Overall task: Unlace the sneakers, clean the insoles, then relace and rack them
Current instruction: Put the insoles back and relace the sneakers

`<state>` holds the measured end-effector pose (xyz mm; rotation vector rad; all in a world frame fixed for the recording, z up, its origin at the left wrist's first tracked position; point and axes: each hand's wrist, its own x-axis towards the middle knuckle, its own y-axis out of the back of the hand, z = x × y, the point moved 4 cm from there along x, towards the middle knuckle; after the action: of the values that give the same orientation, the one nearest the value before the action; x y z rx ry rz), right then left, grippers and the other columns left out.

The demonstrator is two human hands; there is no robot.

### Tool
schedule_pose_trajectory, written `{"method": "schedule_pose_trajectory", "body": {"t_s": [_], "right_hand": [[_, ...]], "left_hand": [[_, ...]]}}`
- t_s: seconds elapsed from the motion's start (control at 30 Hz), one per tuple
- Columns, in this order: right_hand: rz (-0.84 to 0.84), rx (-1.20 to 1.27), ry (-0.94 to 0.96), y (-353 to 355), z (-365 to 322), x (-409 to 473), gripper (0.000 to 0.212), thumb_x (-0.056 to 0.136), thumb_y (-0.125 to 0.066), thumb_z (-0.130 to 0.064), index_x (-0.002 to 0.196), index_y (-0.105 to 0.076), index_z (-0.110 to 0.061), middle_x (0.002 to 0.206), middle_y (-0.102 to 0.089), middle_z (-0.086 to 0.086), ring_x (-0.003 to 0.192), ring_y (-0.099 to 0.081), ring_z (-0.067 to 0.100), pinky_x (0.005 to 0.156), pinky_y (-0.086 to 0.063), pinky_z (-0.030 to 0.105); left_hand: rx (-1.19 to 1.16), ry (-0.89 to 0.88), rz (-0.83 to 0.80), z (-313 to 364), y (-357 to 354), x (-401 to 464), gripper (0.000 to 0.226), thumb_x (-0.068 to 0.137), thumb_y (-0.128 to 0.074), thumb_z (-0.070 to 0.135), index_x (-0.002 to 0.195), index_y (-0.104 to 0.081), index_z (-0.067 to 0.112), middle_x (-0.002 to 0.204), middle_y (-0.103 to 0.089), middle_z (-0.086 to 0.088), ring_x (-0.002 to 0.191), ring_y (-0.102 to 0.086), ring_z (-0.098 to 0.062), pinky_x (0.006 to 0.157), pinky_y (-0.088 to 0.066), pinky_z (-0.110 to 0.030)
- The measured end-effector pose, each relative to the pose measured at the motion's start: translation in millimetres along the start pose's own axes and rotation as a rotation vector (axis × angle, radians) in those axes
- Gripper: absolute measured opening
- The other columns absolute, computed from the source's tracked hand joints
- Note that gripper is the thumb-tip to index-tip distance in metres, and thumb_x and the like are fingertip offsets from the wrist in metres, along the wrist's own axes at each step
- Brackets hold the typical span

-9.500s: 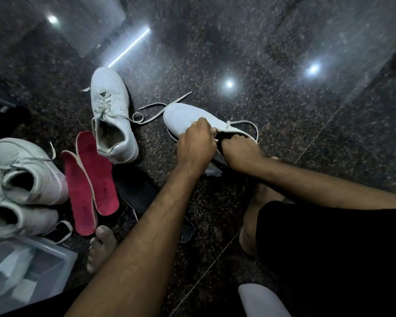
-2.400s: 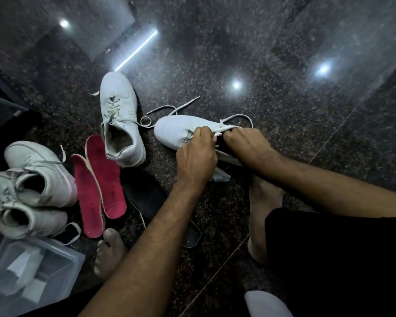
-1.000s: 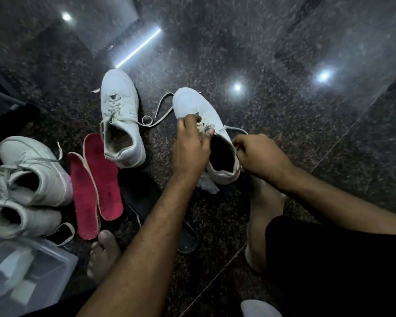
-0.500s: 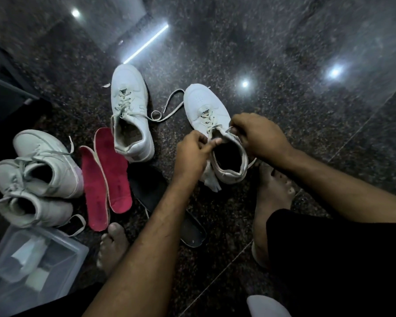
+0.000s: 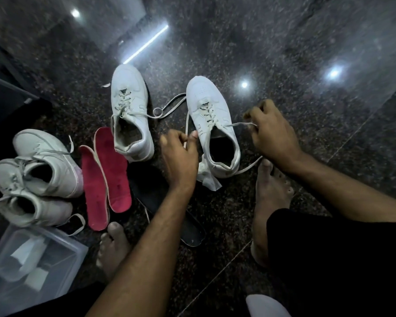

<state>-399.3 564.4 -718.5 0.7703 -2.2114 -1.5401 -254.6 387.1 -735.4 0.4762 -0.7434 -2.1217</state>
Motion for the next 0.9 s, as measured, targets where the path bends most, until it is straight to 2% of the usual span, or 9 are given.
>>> {"method": "schedule_pose_trajectory", "body": {"t_s": [0.1,0.2,0.27,0.33,0.53,0.63,0.7,0.8,0.9], "right_hand": [[-0.020,0.052,-0.076,-3.1,-7.1,-8.3,0.022,0.097,-0.055,-0.040,0.090,-0.057,-0.019,0.089,-0.051,0.001,0.075,-0.047,0.016,0.060,-0.038,0.031],[-0.140,0.391,-0.307,-21.0,-7.5,-13.5,0.042,0.096,-0.052,-0.050,0.080,-0.070,-0.015,0.065,-0.064,-0.006,0.065,-0.062,0.012,0.059,-0.043,0.028],[-0.112,0.889,-0.497,-26.2,-12.1,-11.4,0.033,0.097,-0.056,-0.041,0.090,-0.075,-0.014,0.072,-0.072,-0.009,0.067,-0.067,0.005,0.062,-0.052,0.025],[-0.135,1.374,-0.665,-28.8,-24.1,-2.4,0.020,0.100,-0.057,-0.022,0.104,-0.070,-0.007,0.072,-0.068,-0.011,0.055,-0.059,-0.001,0.050,-0.044,0.016],[-0.031,1.800,-0.696,3.3,-51.2,29.5,0.028,0.105,-0.043,-0.029,0.086,-0.058,-0.015,0.086,-0.069,0.004,0.078,-0.063,0.015,0.064,-0.053,0.027],[0.188,1.699,-0.443,45.5,-51.1,36.7,0.030,0.107,-0.036,-0.029,0.092,-0.056,-0.014,0.079,-0.066,0.005,0.074,-0.064,0.018,0.068,-0.055,0.031],[0.269,1.500,-0.248,72.2,-48.8,40.7,0.026,0.108,-0.035,-0.026,0.100,-0.056,-0.015,0.078,-0.059,0.003,0.060,-0.053,0.013,0.054,-0.048,0.029],[0.259,1.286,-0.095,88.0,-49.3,50.9,0.019,0.106,-0.039,-0.018,0.108,-0.057,-0.014,0.076,-0.053,0.003,0.049,-0.038,0.005,0.043,-0.031,0.021],[0.121,1.083,-0.141,68.4,-53.9,56.3,0.019,0.105,-0.043,-0.015,0.106,-0.062,-0.012,0.073,-0.057,0.003,0.046,-0.044,-0.002,0.044,-0.033,0.013]], "left_hand": [[0.038,0.128,-0.096,-3.7,-12.2,-7.9,0.050,0.096,-0.058,0.048,0.066,-0.058,0.008,0.070,-0.066,-0.013,0.069,-0.058,-0.029,0.065,-0.039,-0.036],[-0.280,0.351,-0.161,-11.3,-27.0,-9.4,0.057,0.092,-0.057,0.059,0.068,-0.067,0.009,0.061,-0.067,-0.003,0.058,-0.062,-0.026,0.060,-0.051,-0.034],[-0.589,0.492,-0.223,-7.4,-35.1,-7.5,0.040,0.098,-0.059,0.044,0.074,-0.069,0.014,0.067,-0.065,-0.001,0.058,-0.055,-0.017,0.056,-0.045,-0.027],[-0.776,0.582,-0.288,5.8,-35.5,-1.7,0.027,0.101,-0.058,0.036,0.086,-0.070,0.017,0.075,-0.063,0.000,0.061,-0.053,-0.011,0.055,-0.041,-0.025],[-1.091,0.479,-0.232,55.9,-16.4,22.0,0.024,0.107,-0.044,0.019,0.092,-0.061,0.010,0.079,-0.067,-0.005,0.071,-0.064,-0.014,0.062,-0.055,-0.022],[-0.981,0.285,-0.238,73.8,-2.9,34.0,0.028,0.109,-0.040,0.018,0.092,-0.060,0.008,0.061,-0.056,0.001,0.055,-0.057,-0.012,0.060,-0.052,-0.024],[-0.783,0.174,-0.292,78.3,1.6,35.7,0.025,0.108,-0.044,0.017,0.101,-0.066,0.008,0.060,-0.050,0.004,0.049,-0.046,-0.008,0.051,-0.042,-0.021],[-0.689,0.105,-0.376,82.1,2.9,32.7,0.022,0.107,-0.046,0.016,0.116,-0.065,0.012,0.065,-0.049,0.001,0.049,-0.039,-0.009,0.045,-0.034,-0.019],[-0.634,0.026,-0.373,90.1,3.9,33.7,0.020,0.106,-0.047,0.015,0.114,-0.065,0.016,0.067,-0.054,0.000,0.051,-0.041,-0.012,0.044,-0.034,-0.018]]}}
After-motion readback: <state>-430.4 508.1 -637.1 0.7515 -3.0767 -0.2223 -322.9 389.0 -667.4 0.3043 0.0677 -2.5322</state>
